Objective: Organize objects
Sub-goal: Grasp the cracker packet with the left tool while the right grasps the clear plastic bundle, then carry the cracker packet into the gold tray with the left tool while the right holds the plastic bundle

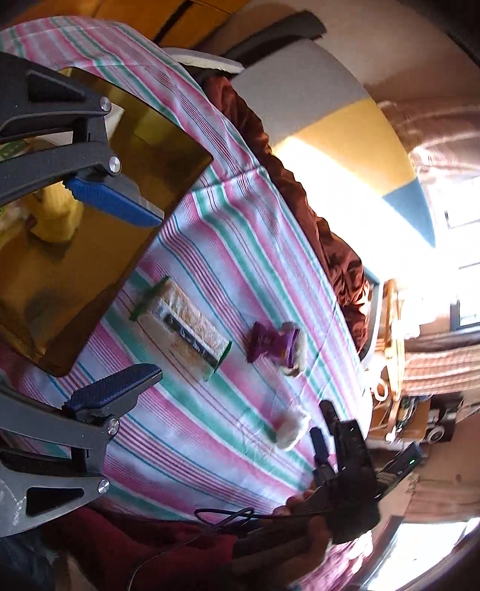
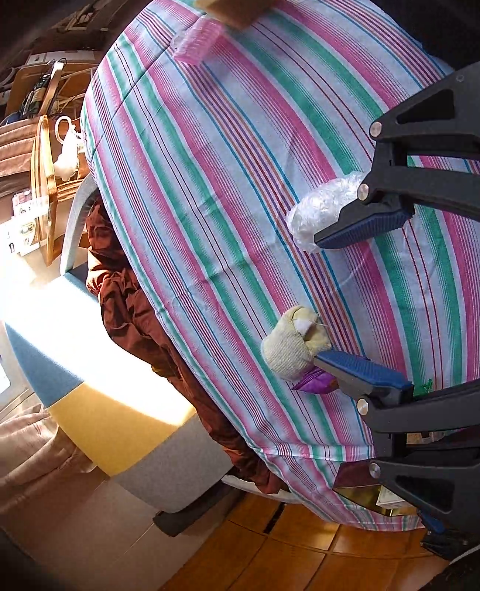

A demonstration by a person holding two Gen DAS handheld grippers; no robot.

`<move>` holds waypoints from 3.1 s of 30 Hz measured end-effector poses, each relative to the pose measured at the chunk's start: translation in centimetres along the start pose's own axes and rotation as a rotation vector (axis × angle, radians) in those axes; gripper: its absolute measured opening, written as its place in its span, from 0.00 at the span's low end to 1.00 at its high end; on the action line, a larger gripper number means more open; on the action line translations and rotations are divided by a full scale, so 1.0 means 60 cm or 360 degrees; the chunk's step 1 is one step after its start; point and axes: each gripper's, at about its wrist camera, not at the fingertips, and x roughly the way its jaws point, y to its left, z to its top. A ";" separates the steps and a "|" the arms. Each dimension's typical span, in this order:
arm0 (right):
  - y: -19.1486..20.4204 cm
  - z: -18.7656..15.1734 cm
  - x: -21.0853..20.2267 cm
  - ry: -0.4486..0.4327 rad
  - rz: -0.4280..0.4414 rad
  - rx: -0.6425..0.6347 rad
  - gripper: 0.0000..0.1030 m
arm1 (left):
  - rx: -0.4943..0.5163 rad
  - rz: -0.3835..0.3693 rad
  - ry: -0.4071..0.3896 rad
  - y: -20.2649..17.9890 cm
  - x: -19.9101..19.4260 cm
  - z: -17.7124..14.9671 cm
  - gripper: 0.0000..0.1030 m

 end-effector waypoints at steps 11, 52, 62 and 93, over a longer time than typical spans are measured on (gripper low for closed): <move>-0.056 0.013 -0.011 -0.0038 0.0072 0.0285 0.57 | 0.0376 -0.0124 0.0337 -0.060 0.149 0.049 0.74; -0.086 0.015 0.064 0.0208 -0.0342 0.0291 0.57 | -0.0311 -0.0258 0.0194 -0.135 0.174 0.025 0.49; -0.060 0.013 0.092 0.0266 -0.0415 0.0062 0.45 | -0.0345 -0.0256 0.0150 -0.134 0.171 0.020 0.50; -0.022 -0.025 0.098 0.0339 -0.0515 -0.0379 0.37 | -0.0453 -0.0238 -0.0009 -0.120 0.072 -0.020 0.47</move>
